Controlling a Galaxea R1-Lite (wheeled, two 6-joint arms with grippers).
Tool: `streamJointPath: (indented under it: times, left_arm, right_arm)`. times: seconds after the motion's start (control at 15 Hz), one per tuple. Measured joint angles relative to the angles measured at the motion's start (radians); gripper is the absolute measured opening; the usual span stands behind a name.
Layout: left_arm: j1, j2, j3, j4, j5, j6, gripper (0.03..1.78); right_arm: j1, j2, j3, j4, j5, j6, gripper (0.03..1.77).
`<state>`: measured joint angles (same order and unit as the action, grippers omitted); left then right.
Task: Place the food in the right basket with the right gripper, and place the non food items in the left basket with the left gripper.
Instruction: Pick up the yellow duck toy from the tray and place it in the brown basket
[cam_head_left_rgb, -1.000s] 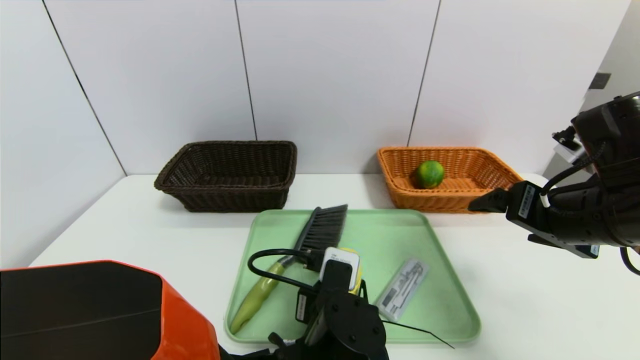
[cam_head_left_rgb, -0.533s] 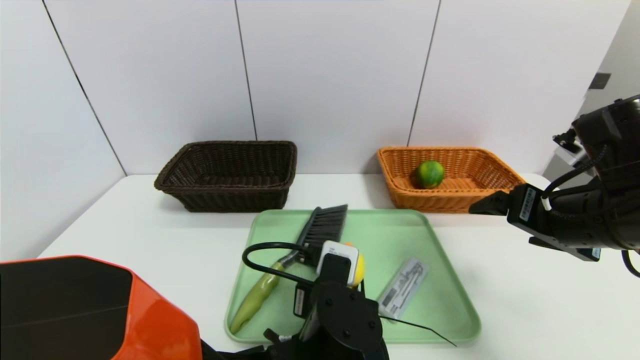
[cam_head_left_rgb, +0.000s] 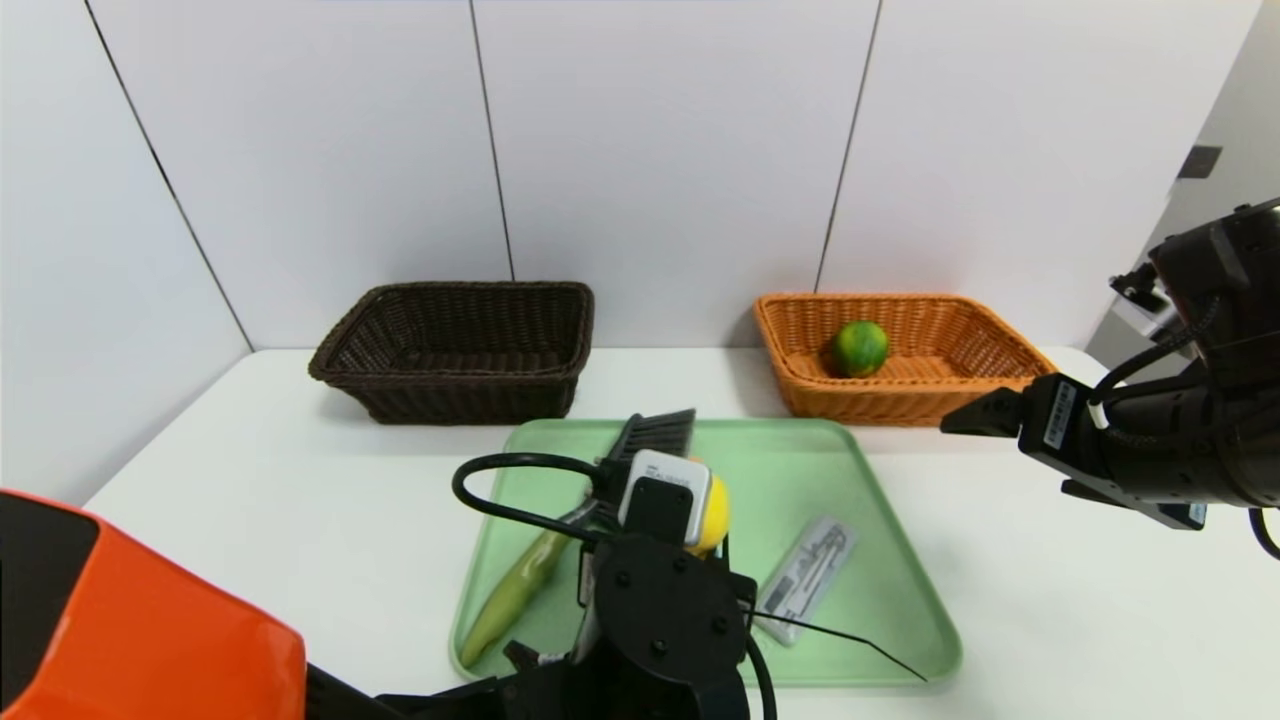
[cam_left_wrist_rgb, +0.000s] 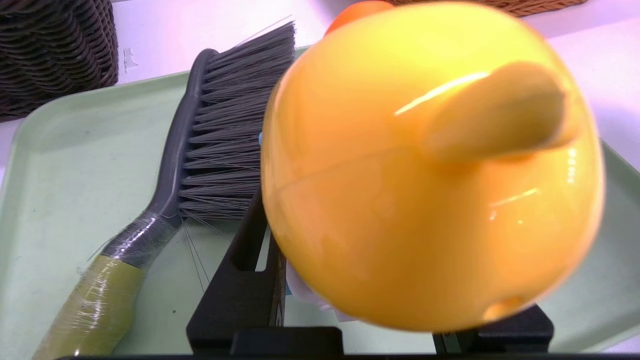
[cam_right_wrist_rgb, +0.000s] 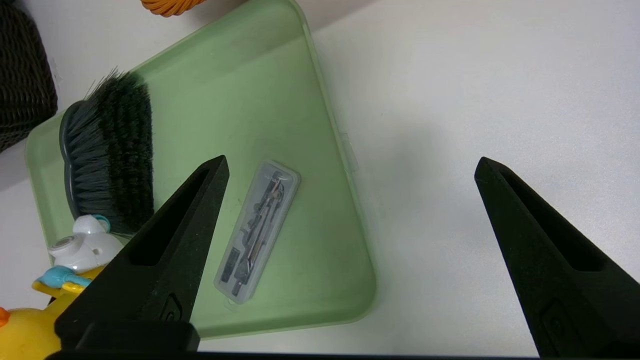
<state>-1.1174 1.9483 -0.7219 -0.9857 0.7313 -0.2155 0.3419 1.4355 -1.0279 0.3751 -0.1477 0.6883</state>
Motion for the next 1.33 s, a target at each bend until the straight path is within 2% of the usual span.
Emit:
streamJointPath:
  times: [0.53,0.8,1.0,1.33]
  left_arm:
    - [-0.001,-0.07,-0.004,0.004,-0.006,0.042,0.75]
    - [0.029,-0.157,-0.036,0.048,-0.048,0.096,0.75]
    - [0.138,-0.235,-0.109,0.184,-0.127,0.099,0.75]
    - [0.459,-0.319,-0.352,0.524,-0.352,0.098,0.75]
  right_arm:
    - [-0.006,0.001,0.003,0.0,0.013,0.0,1.7]
    - [-0.019,0.001,0.014,-0.001,0.025,0.0,1.7]
    - [-0.029,0.001,0.012,-0.003,0.032,-0.006,1.7]
    - [-0.031,0.001,0.01,-0.002,0.035,-0.009,1.7]
